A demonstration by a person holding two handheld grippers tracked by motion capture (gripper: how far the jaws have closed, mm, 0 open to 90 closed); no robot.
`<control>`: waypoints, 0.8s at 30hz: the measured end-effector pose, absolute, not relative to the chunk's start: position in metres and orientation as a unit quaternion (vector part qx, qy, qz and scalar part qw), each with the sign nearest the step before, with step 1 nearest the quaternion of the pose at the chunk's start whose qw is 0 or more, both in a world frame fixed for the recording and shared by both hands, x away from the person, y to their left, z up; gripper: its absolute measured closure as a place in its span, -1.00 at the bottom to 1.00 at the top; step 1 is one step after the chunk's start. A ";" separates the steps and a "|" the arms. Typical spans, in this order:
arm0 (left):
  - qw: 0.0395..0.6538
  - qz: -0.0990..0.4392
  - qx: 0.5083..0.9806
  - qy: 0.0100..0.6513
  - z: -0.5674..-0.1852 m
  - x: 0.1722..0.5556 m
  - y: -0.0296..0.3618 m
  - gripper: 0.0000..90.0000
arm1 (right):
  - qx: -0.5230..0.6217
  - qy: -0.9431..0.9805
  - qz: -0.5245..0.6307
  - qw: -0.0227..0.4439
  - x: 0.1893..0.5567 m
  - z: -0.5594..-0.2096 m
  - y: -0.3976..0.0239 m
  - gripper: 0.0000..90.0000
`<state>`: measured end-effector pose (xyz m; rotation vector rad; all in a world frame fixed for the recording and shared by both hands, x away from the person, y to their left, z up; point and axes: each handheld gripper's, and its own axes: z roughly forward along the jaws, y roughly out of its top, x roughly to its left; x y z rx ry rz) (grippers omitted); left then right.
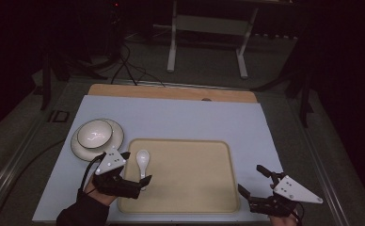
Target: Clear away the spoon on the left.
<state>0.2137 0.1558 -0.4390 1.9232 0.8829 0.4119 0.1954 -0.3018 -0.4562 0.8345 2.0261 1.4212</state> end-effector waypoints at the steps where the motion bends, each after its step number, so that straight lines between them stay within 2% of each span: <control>1: 0.471 0.171 0.787 0.359 -0.440 0.213 0.157 -1.00 | 0.308 0.749 0.525 0.262 0.196 -0.456 -0.302 -0.76; 5: 0.472 0.177 0.787 0.355 -0.442 0.210 0.162 -1.00 | 0.308 0.749 0.524 0.262 0.196 -0.456 -0.302 -0.76; 15: 0.490 0.150 0.773 0.375 -0.468 0.207 0.184 -1.00 | 0.304 0.752 0.523 0.260 0.195 -0.457 -0.301 -0.76; 24: 0.496 0.159 0.762 0.385 -0.479 0.208 0.191 -1.00 | 0.302 0.753 0.528 0.252 0.196 -0.457 -0.302 -0.76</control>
